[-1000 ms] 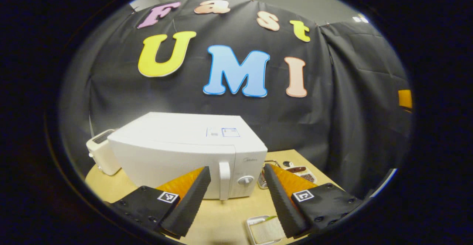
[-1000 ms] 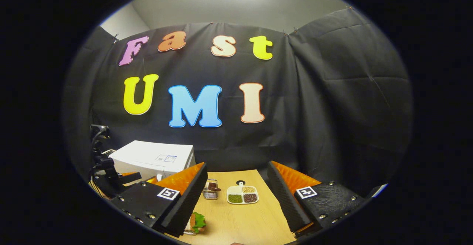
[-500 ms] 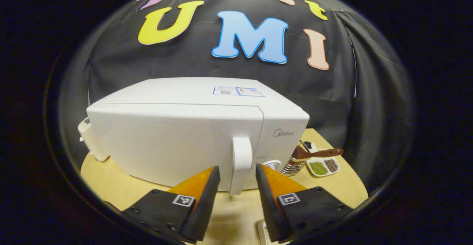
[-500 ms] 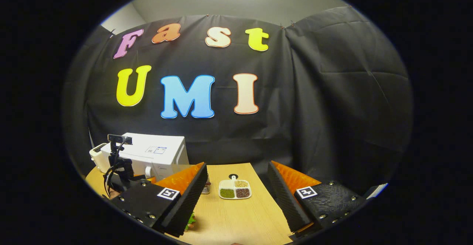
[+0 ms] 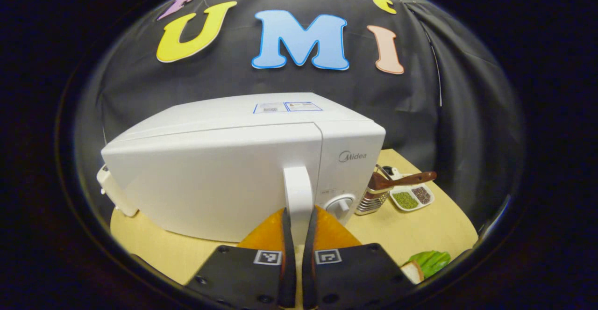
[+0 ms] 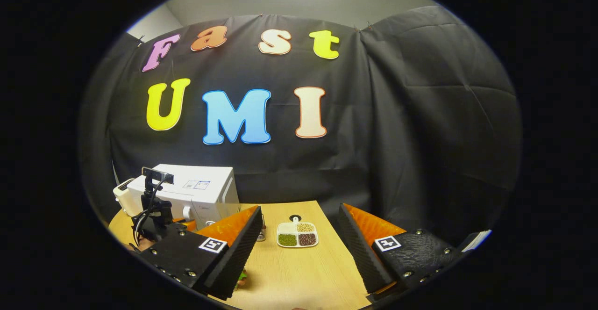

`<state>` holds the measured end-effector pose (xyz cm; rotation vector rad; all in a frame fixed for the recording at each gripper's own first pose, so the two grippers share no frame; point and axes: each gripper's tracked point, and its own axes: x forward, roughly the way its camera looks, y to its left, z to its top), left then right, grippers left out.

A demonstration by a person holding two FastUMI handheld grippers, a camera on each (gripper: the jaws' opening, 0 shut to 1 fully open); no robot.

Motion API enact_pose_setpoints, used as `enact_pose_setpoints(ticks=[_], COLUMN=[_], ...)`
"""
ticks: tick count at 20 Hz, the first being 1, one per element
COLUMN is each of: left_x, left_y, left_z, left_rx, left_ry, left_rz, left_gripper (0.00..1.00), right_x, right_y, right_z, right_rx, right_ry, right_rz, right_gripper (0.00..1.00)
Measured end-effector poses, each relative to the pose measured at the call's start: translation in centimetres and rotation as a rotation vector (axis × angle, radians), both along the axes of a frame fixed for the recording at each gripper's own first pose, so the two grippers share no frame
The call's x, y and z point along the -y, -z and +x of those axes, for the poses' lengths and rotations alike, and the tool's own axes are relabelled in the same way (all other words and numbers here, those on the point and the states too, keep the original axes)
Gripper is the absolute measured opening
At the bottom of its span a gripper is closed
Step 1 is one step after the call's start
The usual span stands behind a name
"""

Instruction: Open the microwave oven with the left hand, put the food in, and close the microwave oven.

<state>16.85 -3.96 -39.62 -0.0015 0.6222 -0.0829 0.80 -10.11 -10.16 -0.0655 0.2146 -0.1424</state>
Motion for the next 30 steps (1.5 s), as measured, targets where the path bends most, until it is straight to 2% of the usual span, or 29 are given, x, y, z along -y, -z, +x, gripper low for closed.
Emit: enact_pose_setpoints(ticks=[1,5,8,16,20,22,26,30], left_x=[0.0,0.0,-0.4,-3.0,-5.8,-7.5,-11.7,-16.7], left_y=[0.1,0.3,-0.6,-1.7,-2.7,-2.9,-3.7,-4.2], left_z=[-0.2,-0.6,-5.0,-13.9,-19.1,-21.6,-25.7,-29.7], left_rx=[-0.009,-0.032,-0.013,-0.074,-0.104,-0.115,-0.126,-0.142], left_ry=[0.009,0.015,0.055,0.172,0.27,0.306,0.334,0.314], left_rz=[0.007,0.003,0.018,-0.005,-0.002,-0.002,-0.009,-0.02], left_gripper=[0.06,0.06,0.06,0.06,0.07,0.06,0.07,0.07], right_x=[-0.2,-0.9,-1.7,-5.7,-8.6,-10.6,-12.8,-15.0], right_y=[0.0,-0.5,-0.8,-0.4,-0.5,-0.4,0.0,0.3], right_z=[0.0,0.0,0.1,-0.5,-1.4,-1.5,-1.9,-2.1], right_rx=[-0.001,0.008,0.031,0.017,0.031,0.031,0.025,0.023], right_ry=[-0.004,-0.02,-0.042,-0.109,-0.134,-0.177,-0.195,-0.193], right_rz=[-0.001,-0.01,0.024,0.064,0.078,0.086,0.106,0.099], right_gripper=[0.99,0.99,0.99,0.99,0.99,0.99,0.99,0.99])
